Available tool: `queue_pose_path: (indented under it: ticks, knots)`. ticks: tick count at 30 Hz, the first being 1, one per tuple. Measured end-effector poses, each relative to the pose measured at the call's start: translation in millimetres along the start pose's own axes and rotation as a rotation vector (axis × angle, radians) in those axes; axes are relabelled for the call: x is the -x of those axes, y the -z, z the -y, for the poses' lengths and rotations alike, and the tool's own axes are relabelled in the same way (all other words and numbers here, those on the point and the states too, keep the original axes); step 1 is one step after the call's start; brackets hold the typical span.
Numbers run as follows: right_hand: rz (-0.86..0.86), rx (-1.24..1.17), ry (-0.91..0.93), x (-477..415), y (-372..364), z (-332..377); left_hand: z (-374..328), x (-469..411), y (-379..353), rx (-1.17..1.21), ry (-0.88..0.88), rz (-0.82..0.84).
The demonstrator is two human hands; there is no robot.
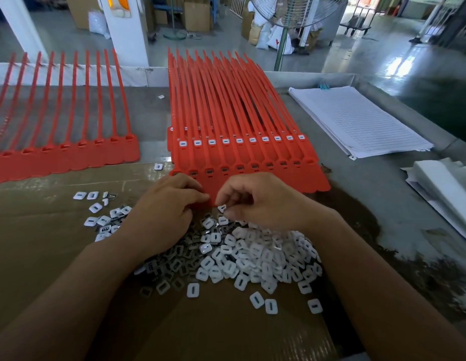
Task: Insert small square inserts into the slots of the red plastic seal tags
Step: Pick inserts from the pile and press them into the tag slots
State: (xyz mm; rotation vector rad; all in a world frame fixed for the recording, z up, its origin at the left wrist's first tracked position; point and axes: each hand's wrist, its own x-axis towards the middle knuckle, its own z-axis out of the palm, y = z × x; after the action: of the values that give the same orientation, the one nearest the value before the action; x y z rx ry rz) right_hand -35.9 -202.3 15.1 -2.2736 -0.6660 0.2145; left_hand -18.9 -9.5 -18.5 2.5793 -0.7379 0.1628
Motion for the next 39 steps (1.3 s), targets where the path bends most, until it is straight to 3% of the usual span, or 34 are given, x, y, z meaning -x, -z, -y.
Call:
queue_pose_path:
  ticks: [5, 11, 17, 39]
  knots:
    - [-0.165, -0.021, -0.025, 2.8, 11.4, -3.7, 0.0, -0.7, 0.9, -0.002, -0.006, 0.003]
    - [-0.648, -0.093, -0.198, 9.2, 39.2, -33.4, 1.2, 0.5, -0.9, 0.012, -0.007, -0.002]
    - [-0.893, -0.055, -0.427, 17.4, 62.3, -70.7, 2.1, 0.1, -1.8, 0.015, -0.008, -0.009]
    - [-0.854, -0.114, -0.604, 16.2, 63.6, -95.9, 4.3, -3.1, -0.9, 0.023, -0.016, -0.017]
